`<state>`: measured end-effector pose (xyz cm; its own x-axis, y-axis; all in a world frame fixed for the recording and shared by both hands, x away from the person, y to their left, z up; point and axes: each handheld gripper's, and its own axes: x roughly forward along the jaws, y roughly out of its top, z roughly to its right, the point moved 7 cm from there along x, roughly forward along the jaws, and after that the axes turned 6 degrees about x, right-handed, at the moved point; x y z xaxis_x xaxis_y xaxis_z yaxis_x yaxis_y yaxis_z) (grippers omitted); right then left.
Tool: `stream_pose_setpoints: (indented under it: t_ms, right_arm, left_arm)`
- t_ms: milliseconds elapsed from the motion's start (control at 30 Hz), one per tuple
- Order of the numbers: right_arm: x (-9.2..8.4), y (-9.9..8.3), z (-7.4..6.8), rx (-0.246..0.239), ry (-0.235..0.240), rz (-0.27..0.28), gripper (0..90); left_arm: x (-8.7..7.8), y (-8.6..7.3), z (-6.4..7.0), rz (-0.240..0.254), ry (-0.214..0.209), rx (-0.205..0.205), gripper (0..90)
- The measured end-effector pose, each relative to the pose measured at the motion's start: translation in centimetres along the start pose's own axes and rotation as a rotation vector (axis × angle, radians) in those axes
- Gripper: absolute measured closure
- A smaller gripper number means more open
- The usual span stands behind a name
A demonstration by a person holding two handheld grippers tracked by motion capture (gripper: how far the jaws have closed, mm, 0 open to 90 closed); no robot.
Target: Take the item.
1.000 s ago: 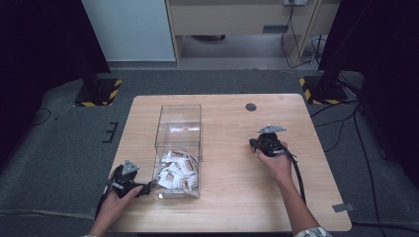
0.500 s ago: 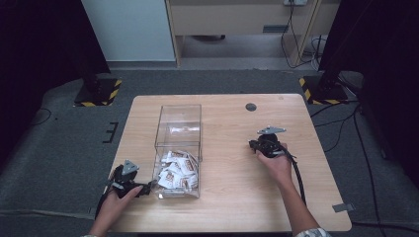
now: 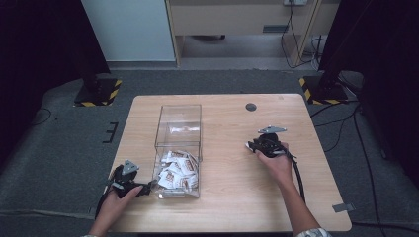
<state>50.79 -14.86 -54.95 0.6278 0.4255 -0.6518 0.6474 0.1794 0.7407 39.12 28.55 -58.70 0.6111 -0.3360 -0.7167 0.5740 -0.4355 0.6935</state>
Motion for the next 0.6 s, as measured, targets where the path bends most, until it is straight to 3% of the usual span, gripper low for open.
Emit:
stream_pose_setpoints:
  t_ms: [333,600]
  right_arm:
    - [-0.57,0.38,0.19,0.016,-0.002,0.014,51.5]
    - [-0.82,0.67,0.08,0.029,-0.003,0.007,25.1]
  left_arm:
    - [0.0,0.0,0.0,0.0,0.0,0.0,0.0]
    - [0.0,0.0,0.0,0.0,0.0,0.0,0.0]
